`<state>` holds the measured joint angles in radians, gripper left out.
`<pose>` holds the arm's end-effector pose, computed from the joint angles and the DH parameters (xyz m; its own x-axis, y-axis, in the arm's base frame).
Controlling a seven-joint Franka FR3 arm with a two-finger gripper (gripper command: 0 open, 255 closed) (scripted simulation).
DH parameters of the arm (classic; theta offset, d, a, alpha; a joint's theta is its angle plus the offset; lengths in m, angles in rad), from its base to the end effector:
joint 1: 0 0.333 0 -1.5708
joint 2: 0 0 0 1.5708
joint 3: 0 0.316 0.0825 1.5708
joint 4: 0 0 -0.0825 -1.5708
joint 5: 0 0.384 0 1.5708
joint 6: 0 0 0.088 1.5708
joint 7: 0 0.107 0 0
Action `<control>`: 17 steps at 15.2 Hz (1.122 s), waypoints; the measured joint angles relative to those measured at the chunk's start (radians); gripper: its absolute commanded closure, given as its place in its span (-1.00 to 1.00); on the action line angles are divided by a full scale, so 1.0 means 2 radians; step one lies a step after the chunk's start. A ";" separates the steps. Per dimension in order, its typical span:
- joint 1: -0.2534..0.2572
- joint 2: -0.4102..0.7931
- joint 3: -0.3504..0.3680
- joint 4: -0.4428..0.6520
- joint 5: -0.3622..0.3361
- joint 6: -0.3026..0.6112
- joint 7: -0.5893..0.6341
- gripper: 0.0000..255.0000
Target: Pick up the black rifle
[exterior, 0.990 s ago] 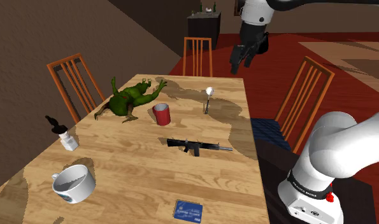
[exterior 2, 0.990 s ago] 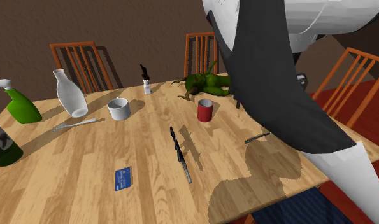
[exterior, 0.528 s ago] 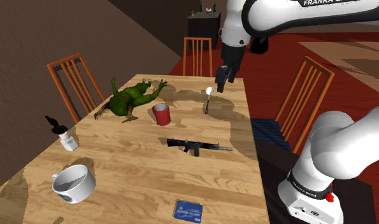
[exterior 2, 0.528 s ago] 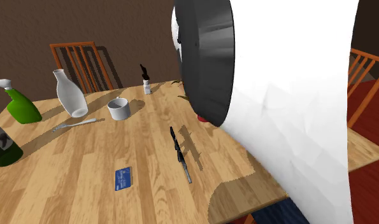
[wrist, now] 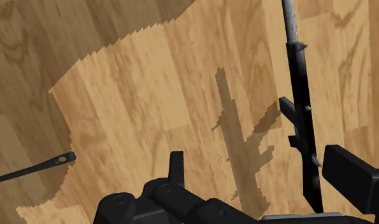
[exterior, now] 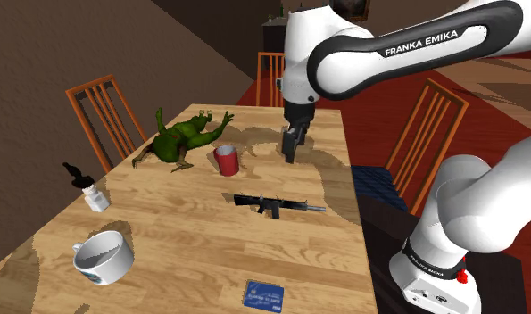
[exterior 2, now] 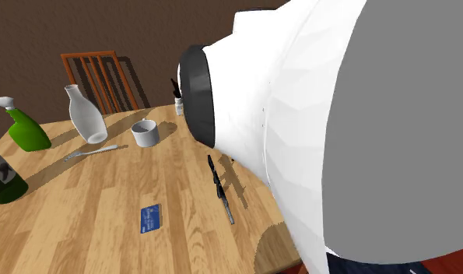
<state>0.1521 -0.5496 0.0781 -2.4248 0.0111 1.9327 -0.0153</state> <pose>0.3796 0.0924 0.5067 0.9716 0.2300 0.0557 0.2285 -0.9730 0.0310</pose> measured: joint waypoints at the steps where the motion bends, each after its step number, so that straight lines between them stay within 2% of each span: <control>1: 0.007 0.010 0.008 -0.003 0.003 0.010 0.001 -1.00; 9: 0.049 0.099 0.049 -0.017 0.013 0.085 -0.015 -1.00; 17: 0.052 0.132 0.056 -0.045 0.010 0.144 -0.013 -1.00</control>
<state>0.2561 -0.2859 0.1907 -2.5156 0.0319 2.2205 -0.0417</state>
